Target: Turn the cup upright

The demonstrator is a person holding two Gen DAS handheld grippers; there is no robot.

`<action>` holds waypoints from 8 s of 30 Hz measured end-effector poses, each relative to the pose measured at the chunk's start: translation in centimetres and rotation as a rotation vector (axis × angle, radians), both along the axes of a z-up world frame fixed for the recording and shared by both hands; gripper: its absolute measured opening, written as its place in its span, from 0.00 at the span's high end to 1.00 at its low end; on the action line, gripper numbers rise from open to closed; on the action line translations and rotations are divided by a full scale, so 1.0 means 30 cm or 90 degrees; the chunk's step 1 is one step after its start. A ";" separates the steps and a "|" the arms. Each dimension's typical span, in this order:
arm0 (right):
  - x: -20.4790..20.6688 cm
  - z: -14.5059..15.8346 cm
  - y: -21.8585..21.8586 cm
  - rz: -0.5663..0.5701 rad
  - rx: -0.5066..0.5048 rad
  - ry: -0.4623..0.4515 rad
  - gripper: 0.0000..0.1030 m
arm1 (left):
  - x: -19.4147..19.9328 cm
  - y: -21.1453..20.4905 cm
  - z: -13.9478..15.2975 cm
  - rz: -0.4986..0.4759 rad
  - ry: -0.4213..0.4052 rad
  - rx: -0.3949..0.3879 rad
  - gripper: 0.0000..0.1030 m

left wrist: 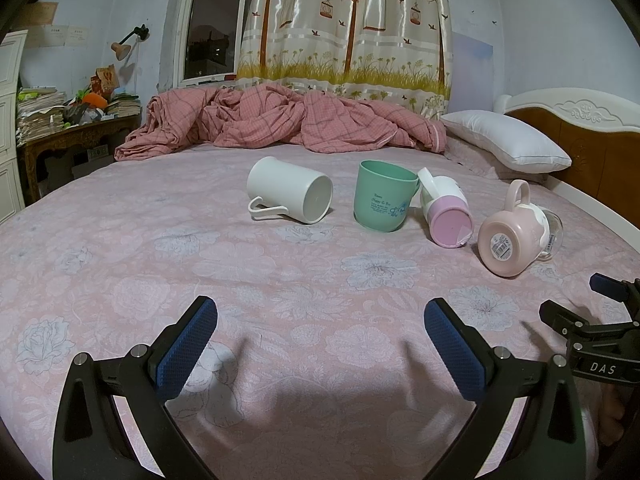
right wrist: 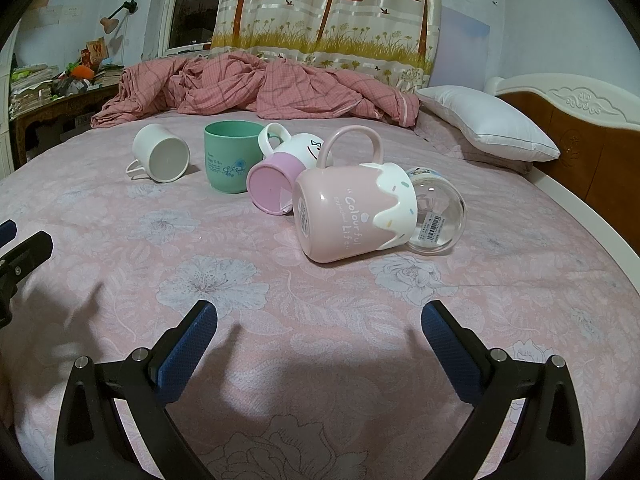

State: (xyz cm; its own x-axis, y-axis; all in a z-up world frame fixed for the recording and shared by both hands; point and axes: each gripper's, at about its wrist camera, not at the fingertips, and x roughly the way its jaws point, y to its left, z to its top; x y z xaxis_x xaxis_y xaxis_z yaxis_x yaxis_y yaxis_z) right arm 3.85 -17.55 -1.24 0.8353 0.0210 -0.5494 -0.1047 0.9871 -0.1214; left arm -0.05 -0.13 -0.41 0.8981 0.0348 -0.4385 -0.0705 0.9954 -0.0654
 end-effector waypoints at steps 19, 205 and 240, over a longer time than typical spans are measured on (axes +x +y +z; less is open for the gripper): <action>0.001 0.000 0.002 0.000 -0.002 0.001 0.00 | -0.001 -0.002 -0.001 0.001 -0.001 0.001 0.00; -0.104 0.013 -0.206 0.072 0.076 0.005 0.16 | -0.015 -0.034 0.022 -0.044 0.000 -0.009 0.00; -0.055 -0.012 -0.225 0.009 0.070 0.060 0.15 | 0.526 -0.186 0.071 -0.076 0.413 -0.160 0.24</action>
